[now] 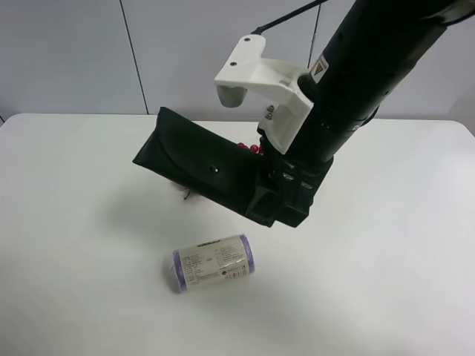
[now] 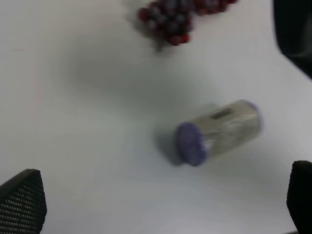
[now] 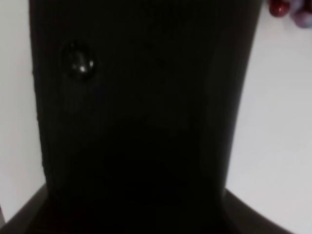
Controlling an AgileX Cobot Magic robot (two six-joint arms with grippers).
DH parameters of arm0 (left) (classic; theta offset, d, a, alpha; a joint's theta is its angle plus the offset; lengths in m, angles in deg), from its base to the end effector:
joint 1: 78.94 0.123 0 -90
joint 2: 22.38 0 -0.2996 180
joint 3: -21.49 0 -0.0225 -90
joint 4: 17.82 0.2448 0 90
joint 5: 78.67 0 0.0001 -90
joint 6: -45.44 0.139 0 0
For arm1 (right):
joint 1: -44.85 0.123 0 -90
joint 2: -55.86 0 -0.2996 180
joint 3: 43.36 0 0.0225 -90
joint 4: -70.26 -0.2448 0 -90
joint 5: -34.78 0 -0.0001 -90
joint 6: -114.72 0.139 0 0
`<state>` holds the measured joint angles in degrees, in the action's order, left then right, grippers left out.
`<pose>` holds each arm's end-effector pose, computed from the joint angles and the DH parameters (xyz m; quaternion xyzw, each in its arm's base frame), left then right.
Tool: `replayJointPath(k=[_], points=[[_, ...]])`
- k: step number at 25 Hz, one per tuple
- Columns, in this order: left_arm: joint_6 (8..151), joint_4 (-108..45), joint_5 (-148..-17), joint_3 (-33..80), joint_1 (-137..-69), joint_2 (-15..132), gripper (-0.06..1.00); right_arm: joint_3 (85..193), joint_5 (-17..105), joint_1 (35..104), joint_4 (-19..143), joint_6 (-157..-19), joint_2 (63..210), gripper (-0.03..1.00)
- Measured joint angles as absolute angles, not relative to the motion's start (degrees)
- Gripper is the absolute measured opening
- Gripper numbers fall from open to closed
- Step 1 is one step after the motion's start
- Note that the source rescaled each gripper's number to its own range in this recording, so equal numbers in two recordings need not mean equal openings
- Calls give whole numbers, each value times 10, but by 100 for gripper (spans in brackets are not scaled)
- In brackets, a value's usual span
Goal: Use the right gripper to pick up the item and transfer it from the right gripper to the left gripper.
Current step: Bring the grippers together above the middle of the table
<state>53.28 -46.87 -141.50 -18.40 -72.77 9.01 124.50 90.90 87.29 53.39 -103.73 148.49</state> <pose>0.0697 -0.0529 0.2968 -0.0055 0.8916 -0.2022 0.4051 0.2009 0.2291 0.2551 -0.5868 0.7816 0.1393 0.1594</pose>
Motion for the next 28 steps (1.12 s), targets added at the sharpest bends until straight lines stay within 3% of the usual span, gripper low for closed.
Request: replayJointPath(k=[13,28], points=[[585,-738,-1417,-184,-728,245,100,1243,910,873,457,-1078,1472,9],[648,-837,-1429,-184,-728,341,100,1243,912,898,361,-1136,1472,7]])
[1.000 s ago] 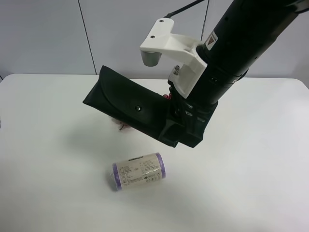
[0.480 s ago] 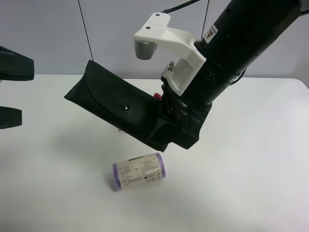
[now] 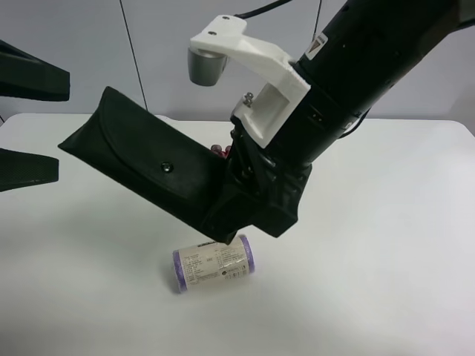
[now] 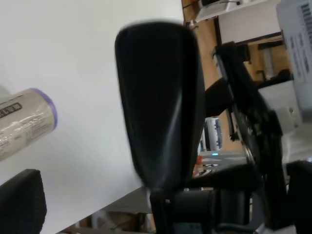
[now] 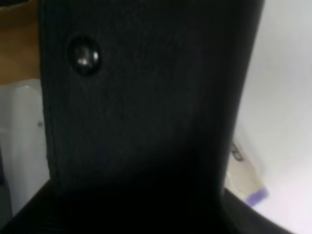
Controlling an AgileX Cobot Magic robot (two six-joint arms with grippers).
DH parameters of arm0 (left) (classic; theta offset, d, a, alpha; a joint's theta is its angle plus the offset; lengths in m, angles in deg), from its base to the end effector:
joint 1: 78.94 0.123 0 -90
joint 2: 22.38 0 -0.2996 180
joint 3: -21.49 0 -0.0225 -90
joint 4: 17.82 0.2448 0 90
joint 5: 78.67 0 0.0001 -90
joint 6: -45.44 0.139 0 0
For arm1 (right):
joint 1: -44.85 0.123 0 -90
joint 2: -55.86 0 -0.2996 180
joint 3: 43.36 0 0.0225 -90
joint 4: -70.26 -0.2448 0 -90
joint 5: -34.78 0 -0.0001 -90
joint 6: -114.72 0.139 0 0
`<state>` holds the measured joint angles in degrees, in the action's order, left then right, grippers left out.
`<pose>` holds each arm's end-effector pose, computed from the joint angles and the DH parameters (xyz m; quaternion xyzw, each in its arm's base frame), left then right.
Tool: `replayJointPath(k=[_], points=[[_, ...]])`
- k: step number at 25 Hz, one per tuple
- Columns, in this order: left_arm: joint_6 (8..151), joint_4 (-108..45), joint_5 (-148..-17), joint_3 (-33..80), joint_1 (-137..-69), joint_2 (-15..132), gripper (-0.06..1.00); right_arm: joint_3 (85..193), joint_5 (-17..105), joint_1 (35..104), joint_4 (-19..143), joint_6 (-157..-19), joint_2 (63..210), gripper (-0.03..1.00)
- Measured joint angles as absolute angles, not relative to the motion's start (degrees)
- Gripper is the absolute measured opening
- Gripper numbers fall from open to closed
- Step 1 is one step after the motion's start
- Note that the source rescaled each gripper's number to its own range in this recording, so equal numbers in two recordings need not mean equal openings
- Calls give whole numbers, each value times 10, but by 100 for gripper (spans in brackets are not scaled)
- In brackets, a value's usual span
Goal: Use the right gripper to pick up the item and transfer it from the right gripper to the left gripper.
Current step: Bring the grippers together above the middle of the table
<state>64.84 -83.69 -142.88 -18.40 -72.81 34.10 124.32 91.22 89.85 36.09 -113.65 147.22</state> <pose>0.1461 -0.0992 0.3104 -0.0540 0.8391 -0.4782 0.2535 0.1677 0.2597 0.2752 -0.6043 0.7315 0.2642 0.1728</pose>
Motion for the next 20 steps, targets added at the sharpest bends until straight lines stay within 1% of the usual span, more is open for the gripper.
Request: replayJointPath(k=[5,9,13,17,20], points=[[664,-852,-1443,-184,-728,362,100,1243,893,949,364,-1138,1472,7],[668,-853,-1445,-184,-729,368,100,1243,863,954,364,-1147,1472,7],[671,-853,-1448,-184,-760,373,99,1243,838,954,359,-1155,1472,6],[672,-851,-1439,-184,-800,390,93,1243,835,954,352,-1162,1472,6],[672,-851,-1424,-184,-824,406,86,1243,836,954,349,-1163,1472,5]])
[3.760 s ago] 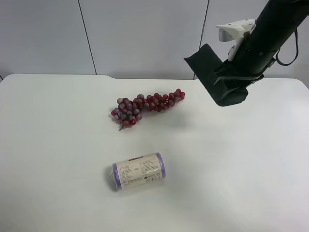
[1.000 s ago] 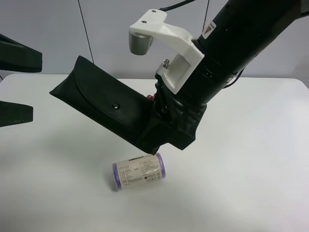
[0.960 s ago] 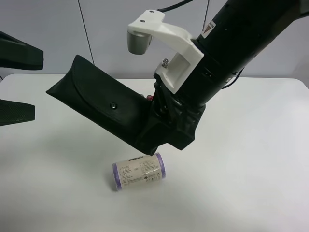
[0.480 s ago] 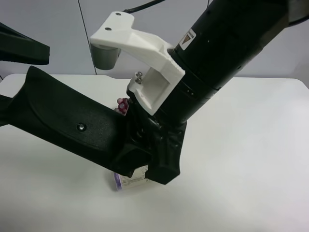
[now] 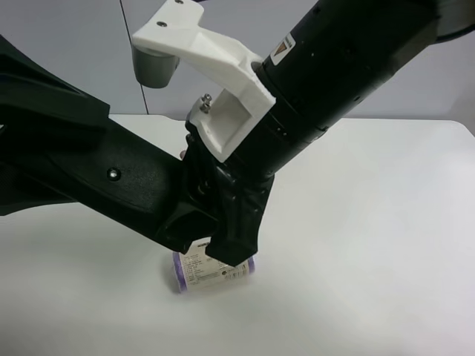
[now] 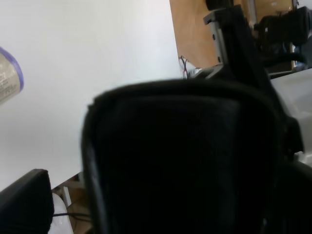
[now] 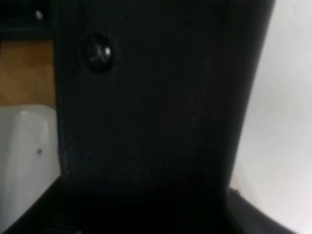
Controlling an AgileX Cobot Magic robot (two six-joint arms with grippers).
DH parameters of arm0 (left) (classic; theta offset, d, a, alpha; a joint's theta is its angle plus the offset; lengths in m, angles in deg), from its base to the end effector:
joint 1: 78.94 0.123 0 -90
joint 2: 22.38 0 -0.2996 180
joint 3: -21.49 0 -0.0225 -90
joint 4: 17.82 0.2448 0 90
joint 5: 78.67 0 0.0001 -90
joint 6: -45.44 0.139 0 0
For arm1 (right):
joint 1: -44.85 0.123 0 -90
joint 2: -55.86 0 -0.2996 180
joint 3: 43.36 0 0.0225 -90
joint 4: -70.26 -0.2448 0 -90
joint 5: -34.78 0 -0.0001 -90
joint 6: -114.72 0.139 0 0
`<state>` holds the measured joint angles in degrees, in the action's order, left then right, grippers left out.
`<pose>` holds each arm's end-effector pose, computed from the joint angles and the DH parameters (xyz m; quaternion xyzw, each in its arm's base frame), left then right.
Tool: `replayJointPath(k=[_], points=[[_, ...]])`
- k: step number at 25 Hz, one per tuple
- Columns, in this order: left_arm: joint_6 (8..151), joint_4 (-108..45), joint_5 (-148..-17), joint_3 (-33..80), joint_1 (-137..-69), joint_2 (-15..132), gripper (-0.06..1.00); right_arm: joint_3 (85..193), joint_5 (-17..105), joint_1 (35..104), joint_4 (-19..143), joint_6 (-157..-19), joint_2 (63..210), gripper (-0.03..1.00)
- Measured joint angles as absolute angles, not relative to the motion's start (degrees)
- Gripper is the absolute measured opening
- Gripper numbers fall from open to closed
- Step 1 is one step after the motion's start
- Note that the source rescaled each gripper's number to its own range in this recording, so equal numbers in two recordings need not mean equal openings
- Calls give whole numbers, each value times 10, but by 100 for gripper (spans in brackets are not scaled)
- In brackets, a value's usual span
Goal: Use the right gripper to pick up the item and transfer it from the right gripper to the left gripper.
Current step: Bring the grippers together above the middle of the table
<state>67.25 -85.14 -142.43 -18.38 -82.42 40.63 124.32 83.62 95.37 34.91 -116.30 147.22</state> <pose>0.1495 -0.1244 0.2968 -0.0001 0.8473 -0.5002 0.1788 0.1560 0.2847 0.2819 -0.6285 0.6936 0.2685 0.2275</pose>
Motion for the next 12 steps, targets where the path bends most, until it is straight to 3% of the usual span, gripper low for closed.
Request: replayJointPath(k=[5,8,12], points=[[674,-849,-1408,-184,-844,428,69,1241,842,953,350,-1172,1472,1],[675,-849,-1397,-184,-844,433,53,1241,842,953,349,-1172,1472,0],[676,-867,-1396,-184,-846,434,17,1241,839,953,349,-1174,1472,0]])
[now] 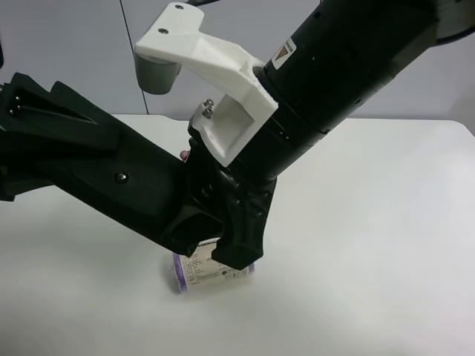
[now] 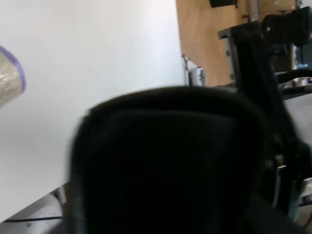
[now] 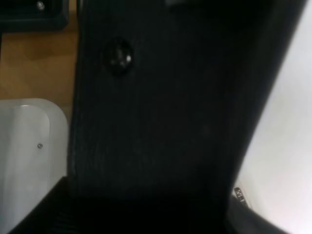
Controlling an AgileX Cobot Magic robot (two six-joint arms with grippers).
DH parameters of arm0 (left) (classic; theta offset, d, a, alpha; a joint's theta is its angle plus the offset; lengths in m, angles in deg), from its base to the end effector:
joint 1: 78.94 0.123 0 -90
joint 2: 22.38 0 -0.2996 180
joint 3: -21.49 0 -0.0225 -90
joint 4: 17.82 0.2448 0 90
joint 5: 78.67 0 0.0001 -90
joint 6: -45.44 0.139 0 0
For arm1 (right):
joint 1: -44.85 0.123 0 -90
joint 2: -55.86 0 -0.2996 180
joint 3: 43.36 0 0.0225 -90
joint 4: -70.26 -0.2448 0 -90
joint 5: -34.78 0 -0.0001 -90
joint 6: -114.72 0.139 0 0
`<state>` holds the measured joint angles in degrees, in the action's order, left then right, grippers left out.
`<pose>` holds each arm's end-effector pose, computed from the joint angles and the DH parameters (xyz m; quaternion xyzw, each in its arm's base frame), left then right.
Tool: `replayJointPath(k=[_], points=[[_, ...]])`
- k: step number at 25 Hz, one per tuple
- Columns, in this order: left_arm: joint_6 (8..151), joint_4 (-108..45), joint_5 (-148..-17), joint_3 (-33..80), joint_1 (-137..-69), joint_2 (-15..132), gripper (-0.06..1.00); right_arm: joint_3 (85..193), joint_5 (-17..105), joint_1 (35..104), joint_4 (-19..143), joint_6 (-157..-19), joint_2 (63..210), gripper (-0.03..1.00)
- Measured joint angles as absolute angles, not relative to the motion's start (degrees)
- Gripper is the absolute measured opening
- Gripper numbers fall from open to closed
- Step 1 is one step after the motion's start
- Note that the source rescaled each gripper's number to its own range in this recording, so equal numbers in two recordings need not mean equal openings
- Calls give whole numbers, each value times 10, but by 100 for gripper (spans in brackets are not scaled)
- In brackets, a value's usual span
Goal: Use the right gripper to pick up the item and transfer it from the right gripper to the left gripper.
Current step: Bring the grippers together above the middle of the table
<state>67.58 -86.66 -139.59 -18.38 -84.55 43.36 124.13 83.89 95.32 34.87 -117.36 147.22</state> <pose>0.1600 -0.1296 0.2915 -0.0122 0.8469 -0.5035 0.1709 0.1554 0.2839 0.2807 -0.6352 0.6885 0.2667 0.2263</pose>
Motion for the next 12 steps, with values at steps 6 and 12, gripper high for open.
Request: replayJointPath(k=[6,12], points=[[681,-878,-1398,-183,-848,434,7,1241,837,953,348,-1173,1472,0],[683,-870,-1394,-182,-848,435,4,1243,807,953,334,-1156,1472,79]])
